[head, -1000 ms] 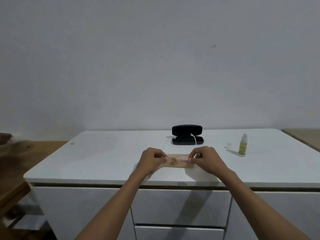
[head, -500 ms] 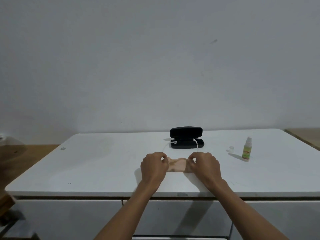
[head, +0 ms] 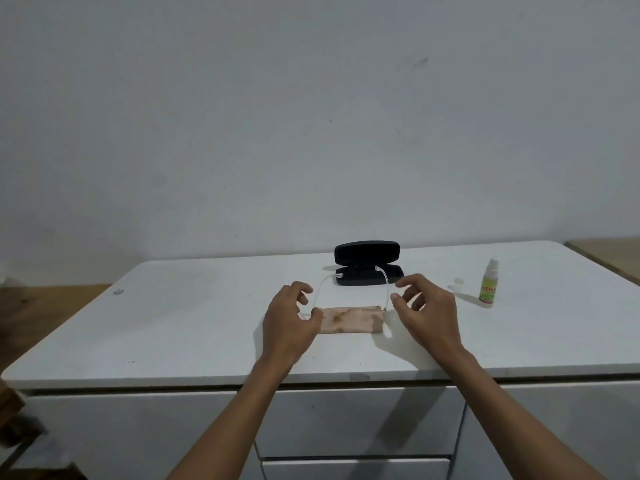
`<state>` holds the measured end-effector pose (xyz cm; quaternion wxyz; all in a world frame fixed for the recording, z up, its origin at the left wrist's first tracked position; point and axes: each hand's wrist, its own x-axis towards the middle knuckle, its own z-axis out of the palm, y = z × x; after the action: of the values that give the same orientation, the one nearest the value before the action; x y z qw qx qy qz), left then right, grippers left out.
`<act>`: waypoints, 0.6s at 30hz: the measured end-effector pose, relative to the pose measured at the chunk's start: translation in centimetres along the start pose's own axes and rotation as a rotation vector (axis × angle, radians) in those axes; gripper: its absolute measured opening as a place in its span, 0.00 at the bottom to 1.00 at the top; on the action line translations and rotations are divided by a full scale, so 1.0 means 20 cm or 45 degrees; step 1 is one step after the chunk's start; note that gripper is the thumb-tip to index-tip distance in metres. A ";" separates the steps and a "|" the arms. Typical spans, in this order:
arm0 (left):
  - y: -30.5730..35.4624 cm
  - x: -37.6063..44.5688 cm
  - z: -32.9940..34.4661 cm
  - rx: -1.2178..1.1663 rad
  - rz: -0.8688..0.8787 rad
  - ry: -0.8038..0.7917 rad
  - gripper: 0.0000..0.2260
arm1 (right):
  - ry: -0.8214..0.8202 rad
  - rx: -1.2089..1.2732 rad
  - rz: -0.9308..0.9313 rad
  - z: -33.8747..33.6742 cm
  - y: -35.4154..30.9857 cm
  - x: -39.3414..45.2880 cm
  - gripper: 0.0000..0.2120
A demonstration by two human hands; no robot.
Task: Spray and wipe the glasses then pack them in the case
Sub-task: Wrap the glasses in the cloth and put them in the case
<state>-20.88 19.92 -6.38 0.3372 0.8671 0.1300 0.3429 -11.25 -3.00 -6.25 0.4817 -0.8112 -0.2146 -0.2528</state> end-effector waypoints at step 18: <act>-0.09 0.12 0.03 0.269 0.313 -0.455 0.14 | -0.273 0.074 0.109 0.04 -0.01 0.10 0.05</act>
<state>-18.72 21.97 -6.71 0.2180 0.9538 -0.0029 0.2069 -9.61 -2.01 -5.26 0.4895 -0.8277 -0.2375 -0.1374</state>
